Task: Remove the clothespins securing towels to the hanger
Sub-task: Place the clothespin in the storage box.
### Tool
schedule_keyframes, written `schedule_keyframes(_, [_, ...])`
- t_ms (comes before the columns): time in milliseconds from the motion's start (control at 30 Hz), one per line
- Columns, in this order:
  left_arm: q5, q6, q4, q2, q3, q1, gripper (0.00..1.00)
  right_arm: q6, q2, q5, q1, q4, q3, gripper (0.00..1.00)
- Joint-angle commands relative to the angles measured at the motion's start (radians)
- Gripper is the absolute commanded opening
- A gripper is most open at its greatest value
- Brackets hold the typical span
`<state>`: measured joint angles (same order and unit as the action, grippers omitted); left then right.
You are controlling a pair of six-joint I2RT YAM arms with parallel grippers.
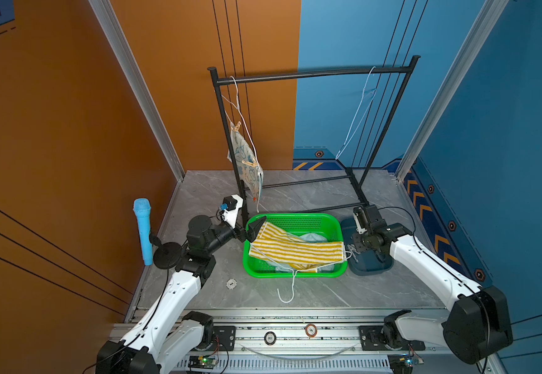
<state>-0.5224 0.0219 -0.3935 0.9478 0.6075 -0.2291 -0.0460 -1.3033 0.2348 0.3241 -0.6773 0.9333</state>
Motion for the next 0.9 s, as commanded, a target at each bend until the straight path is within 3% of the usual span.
schedule_keyframes(0, [0.005,-0.016,-0.015,0.009,-0.017,0.009,0.98,-0.017,-0.021,-0.013,-0.006,0.028,-0.016,0.09])
schedule_keyframes(267, [0.003,-0.017,-0.015,0.014,-0.018,0.010,0.98,-0.017,-0.045,-0.009,-0.011,0.050,-0.028,0.24])
schedule_keyframes(467, [-0.003,-0.017,-0.015,0.015,-0.017,0.010,0.98,-0.015,-0.015,-0.003,-0.012,0.050,-0.027,0.44])
schedule_keyframes(867, [-0.004,-0.018,-0.015,0.014,-0.018,0.010,0.98,0.012,0.094,0.028,-0.010,0.036,-0.003,0.66])
